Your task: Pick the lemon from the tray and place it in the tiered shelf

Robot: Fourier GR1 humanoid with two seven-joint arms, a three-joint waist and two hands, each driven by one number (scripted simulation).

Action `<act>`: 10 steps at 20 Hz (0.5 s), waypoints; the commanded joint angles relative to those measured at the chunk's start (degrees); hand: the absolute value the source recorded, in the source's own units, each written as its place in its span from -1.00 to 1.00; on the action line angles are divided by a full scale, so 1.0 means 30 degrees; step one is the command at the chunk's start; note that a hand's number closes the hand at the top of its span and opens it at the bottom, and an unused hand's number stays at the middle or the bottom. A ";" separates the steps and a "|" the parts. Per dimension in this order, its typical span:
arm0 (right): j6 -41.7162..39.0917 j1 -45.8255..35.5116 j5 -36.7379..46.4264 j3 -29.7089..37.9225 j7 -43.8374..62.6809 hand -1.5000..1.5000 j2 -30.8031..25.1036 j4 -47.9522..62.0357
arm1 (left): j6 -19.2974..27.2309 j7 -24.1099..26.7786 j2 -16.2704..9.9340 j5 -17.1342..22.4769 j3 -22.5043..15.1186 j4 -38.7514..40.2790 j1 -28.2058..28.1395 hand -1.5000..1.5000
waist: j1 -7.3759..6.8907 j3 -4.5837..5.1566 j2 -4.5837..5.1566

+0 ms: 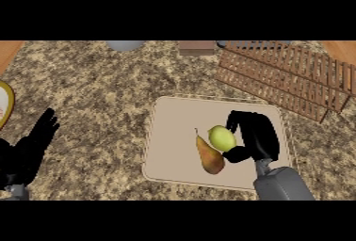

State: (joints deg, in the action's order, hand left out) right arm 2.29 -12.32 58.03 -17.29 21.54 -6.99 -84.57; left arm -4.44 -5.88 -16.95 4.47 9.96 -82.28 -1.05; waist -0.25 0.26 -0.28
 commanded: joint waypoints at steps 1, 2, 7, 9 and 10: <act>-0.2925 -0.2581 0.2452 -0.0238 0.4540 1.00 0.0368 0.0730 | 0.0301 0.0059 0.0137 -0.0394 -0.0132 0.0393 0.0559 0.00 | -0.0044 -0.0042 0.0094; -0.4537 -0.3140 0.2265 -0.0271 0.5565 1.00 0.0566 -0.0230 | 0.0676 -0.0023 0.0618 -0.0783 -0.0604 -0.0388 -0.0140 0.00 | -0.0055 -0.0052 0.0030; -0.6930 -0.3630 0.1990 0.0241 0.6964 1.00 0.0793 -0.4480 | -0.0385 -0.0360 -0.0022 0.0118 0.0343 -0.0149 0.0019 0.00 | 0.0118 -0.0078 0.0036; -0.8923 -0.4863 0.1089 0.1350 0.7900 1.00 0.0620 -0.6245 | 0.0281 0.0654 0.0362 -0.0659 0.0199 0.1395 0.0538 0.00 | 0.0305 -0.0064 0.0027; -0.9014 -0.4353 0.0921 0.1330 0.8516 1.00 0.1034 -0.7534 | 0.0889 -0.0963 0.0592 -0.0860 -0.0249 -0.0719 0.0156 0.00 | 0.0258 -0.0082 -0.0026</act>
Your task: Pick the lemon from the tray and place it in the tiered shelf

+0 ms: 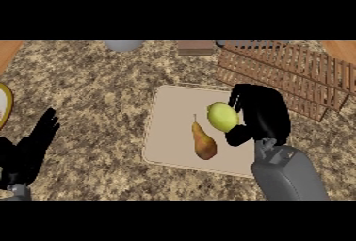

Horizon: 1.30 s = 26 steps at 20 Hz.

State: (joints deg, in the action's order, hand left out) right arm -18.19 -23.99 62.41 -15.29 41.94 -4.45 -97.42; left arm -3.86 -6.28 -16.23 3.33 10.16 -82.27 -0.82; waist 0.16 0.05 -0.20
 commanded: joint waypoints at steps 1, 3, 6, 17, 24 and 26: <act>-0.1656 -0.0968 -0.0493 0.1092 0.1815 1.00 0.0618 -0.2557 | -0.0567 0.0582 -0.0409 0.0302 0.0630 0.0671 0.0117 0.00 | -0.0006 -0.0008 0.0023; -0.2757 -0.0591 -0.1507 0.0611 0.3867 1.00 0.1427 -0.5520 | -0.0165 -0.0215 -0.0260 0.0024 0.0293 0.0331 0.0521 0.00 | 0.0168 -0.0009 -0.0051; -0.2589 -0.1171 -0.3009 0.1410 0.5107 1.00 0.1455 -0.7258 | -0.0130 0.0675 -0.0069 0.0196 0.0701 0.1148 0.0554 0.00 | 0.0088 -0.0005 -0.0012; -0.5903 -0.6850 -0.5898 0.6129 0.8881 1.00 0.1025 -1.1307 | -0.0454 0.0740 -0.0087 -0.0188 0.0550 0.1381 0.0621 0.00 | 0.0170 0.0007 -0.0015; -0.7315 -1.0994 -0.3663 0.6851 0.9293 1.00 -0.0947 -0.8760 | -0.0603 0.0688 -0.0062 -0.0143 0.0559 0.0055 -0.0823 0.00 | 0.0157 0.0033 -0.0172; -0.7650 -1.1013 -0.3619 0.7726 0.7755 1.00 -0.2250 -0.7119 | -0.0654 -0.0095 -0.0186 0.0223 0.0677 -0.0427 -0.0210 0.00 | 0.0112 0.0016 -0.0099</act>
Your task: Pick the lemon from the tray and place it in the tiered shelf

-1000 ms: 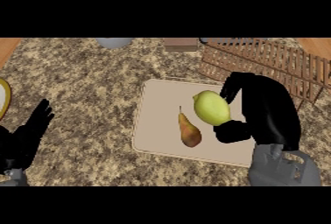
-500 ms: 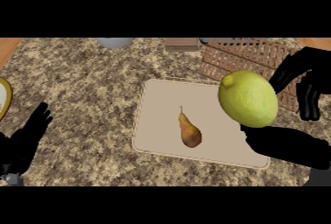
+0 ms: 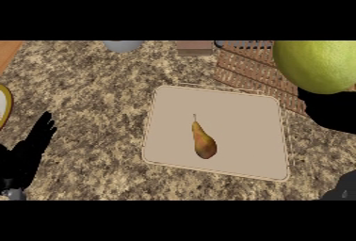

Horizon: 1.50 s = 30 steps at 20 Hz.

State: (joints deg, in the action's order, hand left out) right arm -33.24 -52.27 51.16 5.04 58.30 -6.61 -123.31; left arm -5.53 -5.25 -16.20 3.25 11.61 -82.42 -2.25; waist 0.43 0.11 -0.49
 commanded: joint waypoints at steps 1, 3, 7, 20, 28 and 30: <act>-0.3060 -0.1544 0.0375 0.0575 0.3044 1.00 -0.1155 0.0586 | -0.0115 -0.0496 -0.0630 0.0310 0.0631 -0.0306 0.0274 0.00 | 0.0069 -0.0007 -0.0036; -0.2501 -0.1576 0.0411 0.1447 0.1833 1.00 -0.1606 0.2120 | -0.0382 -0.0895 -0.0164 0.0472 0.0120 -0.0758 -0.0009 0.00 | -0.0112 -0.0024 0.0056; -0.3277 -0.3030 0.0215 0.2655 0.0516 1.00 -0.3002 0.4504 | -0.0245 -0.0557 -0.0300 0.0255 0.0334 -0.0337 0.0317 0.00 | -0.0116 -0.0023 0.0094; 0.0943 -0.3252 0.3115 0.1977 -0.2714 1.00 -0.4279 1.0676 | -0.0497 -0.1101 -0.0380 0.0118 0.0408 -0.0011 0.1152 0.00 | -0.0355 -0.0032 0.0198; 0.2910 -0.1881 0.1568 0.4466 -0.4987 1.00 -0.5488 1.2059 | 0.0094 0.0206 0.0778 -0.0744 -0.0165 -0.0011 0.0175 0.00 | -0.0209 -0.0037 0.0161; 0.4587 -0.2595 0.2334 0.4153 -0.5519 1.00 -0.5716 1.4897 | 0.0010 0.0036 0.0275 -0.0418 0.0552 0.1139 0.1191 0.00 | -0.0318 -0.0030 0.0223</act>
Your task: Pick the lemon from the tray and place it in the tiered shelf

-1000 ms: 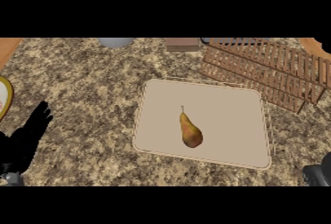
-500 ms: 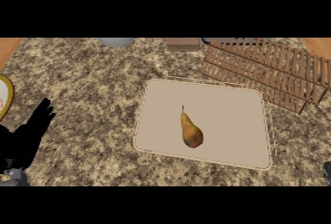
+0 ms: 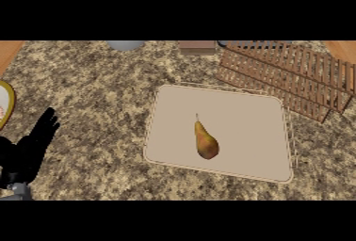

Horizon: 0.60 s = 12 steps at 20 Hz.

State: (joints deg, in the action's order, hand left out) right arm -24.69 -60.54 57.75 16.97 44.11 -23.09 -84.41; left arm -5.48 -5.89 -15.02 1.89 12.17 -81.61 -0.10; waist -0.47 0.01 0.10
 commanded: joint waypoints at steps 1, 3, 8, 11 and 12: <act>0.0143 0.0662 0.0043 -0.0153 -0.0185 1.00 -0.0489 0.1056 | -0.0490 0.0044 -0.0347 0.0205 0.0318 0.0263 0.0059 0.00 | 0.0052 0.0002 -0.0028; 0.3325 -0.0215 0.0581 0.1406 0.0137 1.00 -0.0459 0.3303 | -0.0260 -0.0124 -0.0037 0.0078 -0.0024 -0.0347 0.0084 0.00 | -0.0226 -0.0004 0.0071; 0.3221 0.1961 0.0371 0.0329 -0.1795 -1.00 -0.0893 0.4074 | -0.0548 -0.0121 -0.0349 0.0329 0.0582 0.0029 -0.0188 0.00 | 0.0013 -0.0003 -0.0007; 0.4577 0.1754 0.0619 0.0083 -0.2738 -1.00 -0.1303 0.5257 | 0.0196 -0.0266 0.0497 -0.0392 -0.0186 0.0318 0.0662 0.00 | 0.0035 -0.0002 0.0003; 0.4150 0.2214 -0.0102 0.0337 -0.2480 -1.00 -0.1015 0.3984 | -0.0741 0.0965 -0.0324 0.0190 0.0728 0.1499 0.0636 0.00 | 0.0111 0.0003 -0.0024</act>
State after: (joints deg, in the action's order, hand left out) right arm -13.96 -56.62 59.05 17.87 38.74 -26.20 -71.68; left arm -6.40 -5.66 -14.94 1.84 12.70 -80.54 0.76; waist -0.44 0.01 0.10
